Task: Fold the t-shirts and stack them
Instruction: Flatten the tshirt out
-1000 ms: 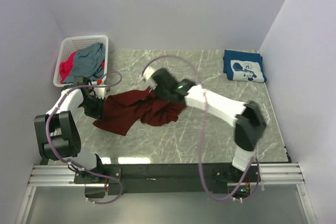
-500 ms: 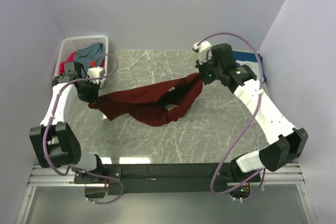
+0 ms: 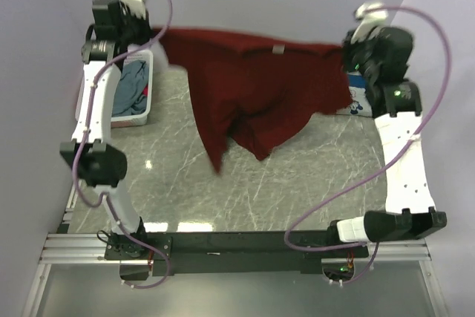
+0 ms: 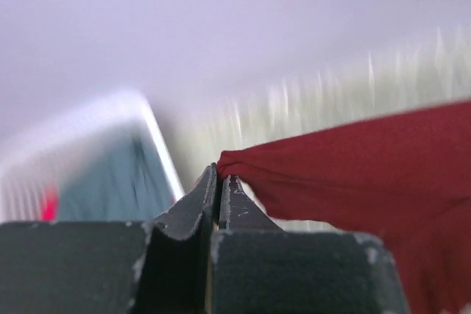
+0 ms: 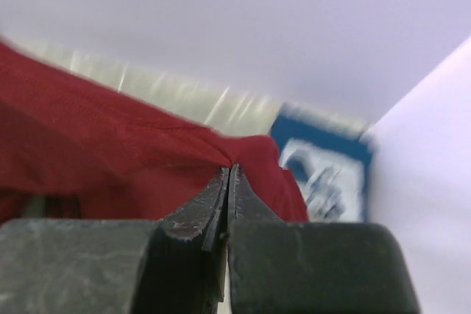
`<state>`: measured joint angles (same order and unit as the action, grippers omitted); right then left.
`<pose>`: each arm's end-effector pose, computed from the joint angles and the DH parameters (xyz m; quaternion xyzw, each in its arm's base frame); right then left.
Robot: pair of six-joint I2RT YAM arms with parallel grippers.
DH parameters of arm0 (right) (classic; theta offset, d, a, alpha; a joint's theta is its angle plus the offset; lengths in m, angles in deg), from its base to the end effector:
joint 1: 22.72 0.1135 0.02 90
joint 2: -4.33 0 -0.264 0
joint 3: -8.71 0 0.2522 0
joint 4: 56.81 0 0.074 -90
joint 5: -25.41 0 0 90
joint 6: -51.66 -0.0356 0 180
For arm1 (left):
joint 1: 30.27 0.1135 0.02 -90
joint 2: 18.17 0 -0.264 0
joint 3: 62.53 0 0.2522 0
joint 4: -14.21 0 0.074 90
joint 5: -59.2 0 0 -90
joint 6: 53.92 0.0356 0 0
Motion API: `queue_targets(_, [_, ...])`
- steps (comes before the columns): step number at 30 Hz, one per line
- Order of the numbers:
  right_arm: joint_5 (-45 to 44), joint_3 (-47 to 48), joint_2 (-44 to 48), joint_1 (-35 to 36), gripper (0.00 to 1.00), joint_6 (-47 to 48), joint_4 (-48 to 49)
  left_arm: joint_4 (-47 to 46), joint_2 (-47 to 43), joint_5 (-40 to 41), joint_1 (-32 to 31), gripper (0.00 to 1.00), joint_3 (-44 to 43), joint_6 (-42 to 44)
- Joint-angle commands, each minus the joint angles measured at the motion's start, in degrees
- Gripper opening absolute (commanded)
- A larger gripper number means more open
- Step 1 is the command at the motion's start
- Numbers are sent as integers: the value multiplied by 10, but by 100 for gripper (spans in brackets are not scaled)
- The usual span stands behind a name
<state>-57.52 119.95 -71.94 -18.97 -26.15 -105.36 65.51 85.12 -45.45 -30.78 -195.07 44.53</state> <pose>0.2694 0.0220 0.4888 -0.1465 0.7714 0.0029 0.6193 0.4011 -0.0126 0.4529 0.1353 0.8144 -0.0671 0.5603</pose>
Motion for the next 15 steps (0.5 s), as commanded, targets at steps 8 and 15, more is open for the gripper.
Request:
queue_targets(8, [-15,355,-96,-128,0,-88,145,-446,20,132,-5,1,-167,-150])
queue_targets(15, [107,143,60,-139,0,-61,201,-478,-119,41,-1,1,66,-103])
